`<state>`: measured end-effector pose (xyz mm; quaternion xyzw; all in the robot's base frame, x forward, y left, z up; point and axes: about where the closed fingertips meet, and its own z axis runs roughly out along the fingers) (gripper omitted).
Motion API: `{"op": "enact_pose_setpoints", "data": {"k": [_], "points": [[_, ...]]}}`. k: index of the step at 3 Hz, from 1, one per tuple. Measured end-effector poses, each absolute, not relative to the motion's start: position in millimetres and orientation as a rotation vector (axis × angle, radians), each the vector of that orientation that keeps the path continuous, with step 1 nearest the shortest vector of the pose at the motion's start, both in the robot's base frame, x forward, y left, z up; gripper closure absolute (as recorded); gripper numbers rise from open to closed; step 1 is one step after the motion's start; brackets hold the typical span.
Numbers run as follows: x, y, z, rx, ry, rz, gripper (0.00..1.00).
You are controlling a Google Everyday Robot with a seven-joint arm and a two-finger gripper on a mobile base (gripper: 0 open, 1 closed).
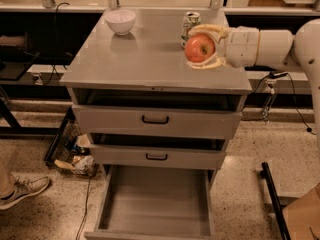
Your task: Pick apple from bottom drawer and place on counter
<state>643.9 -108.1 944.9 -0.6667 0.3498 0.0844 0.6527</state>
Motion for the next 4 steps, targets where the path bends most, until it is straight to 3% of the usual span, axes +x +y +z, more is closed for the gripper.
{"op": "enact_pose_setpoints", "data": {"k": [2, 3, 4], "points": [[687.4, -80.0, 916.0, -1.567, 0.952, 0.362, 1.00], [702.8, -46.0, 893.8, -1.461, 1.025, 0.341, 1.00], [703.7, -47.6, 894.7, -1.458, 1.026, 0.339, 1.00]]}}
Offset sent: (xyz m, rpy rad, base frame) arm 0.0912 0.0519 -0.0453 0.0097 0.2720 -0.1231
